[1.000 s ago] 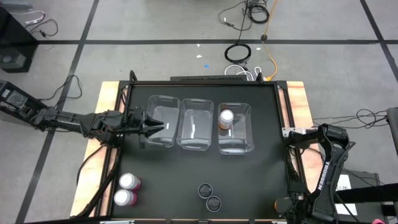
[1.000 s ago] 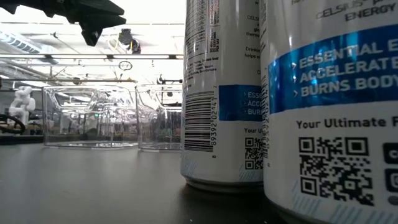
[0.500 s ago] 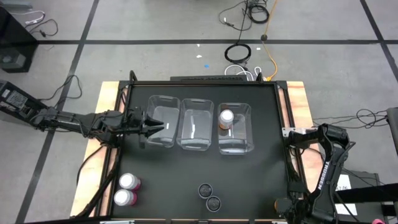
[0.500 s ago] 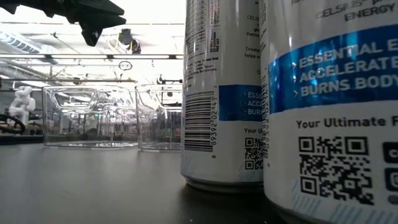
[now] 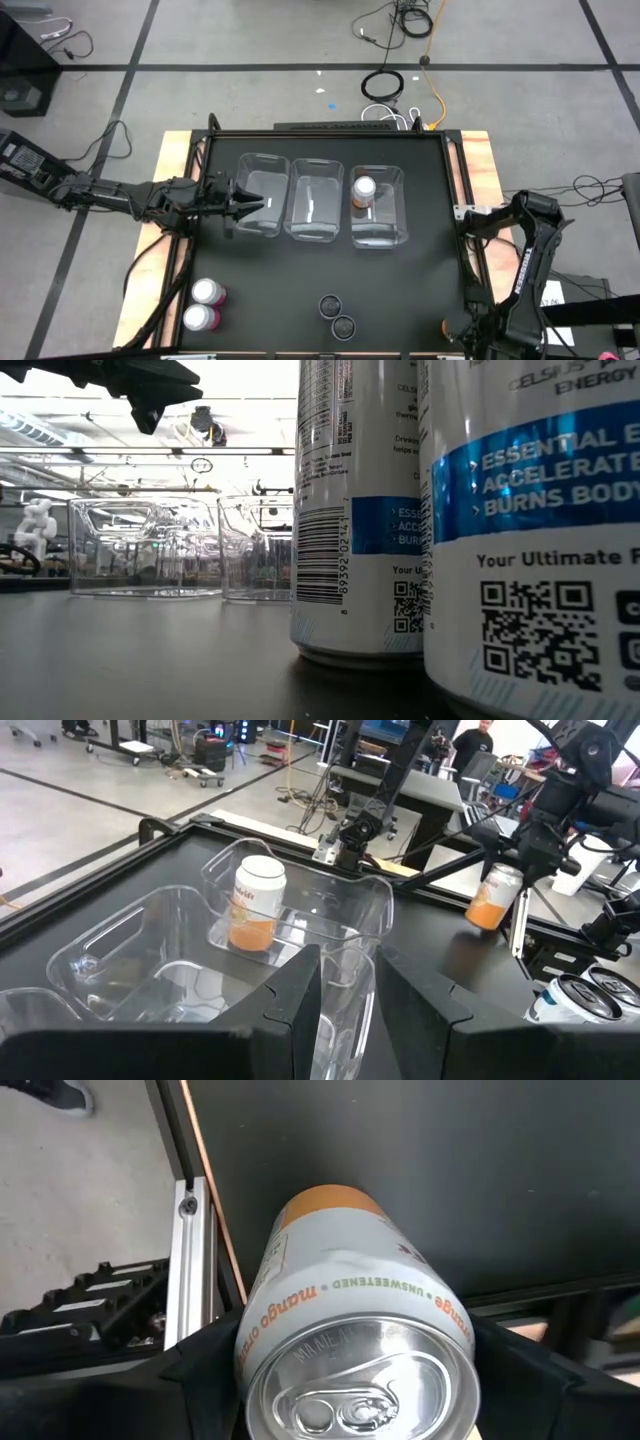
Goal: Sort soda cans
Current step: Put the yellow-white soda can into the right transparent bin
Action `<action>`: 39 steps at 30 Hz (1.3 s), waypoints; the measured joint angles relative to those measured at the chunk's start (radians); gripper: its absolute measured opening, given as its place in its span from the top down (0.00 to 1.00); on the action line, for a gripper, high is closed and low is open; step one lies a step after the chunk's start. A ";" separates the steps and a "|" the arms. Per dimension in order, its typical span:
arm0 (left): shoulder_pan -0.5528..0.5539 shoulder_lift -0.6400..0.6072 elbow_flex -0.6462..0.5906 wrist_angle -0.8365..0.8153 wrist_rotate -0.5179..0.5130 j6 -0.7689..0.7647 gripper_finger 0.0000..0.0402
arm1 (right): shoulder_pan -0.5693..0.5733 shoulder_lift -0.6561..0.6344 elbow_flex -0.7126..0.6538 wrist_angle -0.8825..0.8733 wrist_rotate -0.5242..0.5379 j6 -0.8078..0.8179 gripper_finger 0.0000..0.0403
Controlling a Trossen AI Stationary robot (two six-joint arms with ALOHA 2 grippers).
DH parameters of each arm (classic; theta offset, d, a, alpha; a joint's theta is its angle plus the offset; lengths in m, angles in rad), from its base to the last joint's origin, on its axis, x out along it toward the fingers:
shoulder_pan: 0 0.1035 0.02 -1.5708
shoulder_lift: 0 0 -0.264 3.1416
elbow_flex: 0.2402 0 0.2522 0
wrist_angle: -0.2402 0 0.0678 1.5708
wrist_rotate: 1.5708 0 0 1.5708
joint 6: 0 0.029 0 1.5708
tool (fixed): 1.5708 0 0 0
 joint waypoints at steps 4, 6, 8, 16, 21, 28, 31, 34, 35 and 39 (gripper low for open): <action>0.000 0.000 0.000 0.000 0.000 0.000 0.73 | -0.024 -0.040 0.000 -0.038 -0.002 0.012 0.29; 0.000 0.000 0.000 0.000 0.000 0.000 0.73 | -0.042 -0.063 0.000 -0.062 -0.001 0.014 0.29; 0.000 0.000 0.000 0.000 0.000 0.000 0.73 | -0.064 -0.088 0.000 -0.082 -0.001 0.030 0.29; 0.000 0.000 0.000 0.000 0.000 0.001 0.73 | -0.180 -0.182 0.000 -0.168 -0.001 0.038 0.29; 0.000 0.000 0.000 0.000 0.000 0.001 0.73 | -0.275 -0.241 0.000 -0.194 0.000 0.036 0.29; 0.000 0.000 0.000 0.000 0.000 0.001 0.73 | -0.415 -0.312 0.000 -0.201 0.000 0.013 0.29; 0.000 0.000 0.000 0.000 0.000 0.001 0.73 | -0.474 -0.334 0.000 -0.201 -0.001 -0.012 0.29; 0.000 0.000 0.000 0.000 0.000 0.001 0.73 | -0.537 -0.352 0.000 -0.201 0.003 -0.044 0.29; 0.000 0.000 0.000 0.000 0.000 0.001 0.73 | -0.556 -0.355 0.000 -0.201 0.004 -0.058 0.29; 0.000 0.000 0.000 0.000 0.000 0.001 0.73 | -0.637 -0.361 0.000 -0.199 0.004 -0.130 0.29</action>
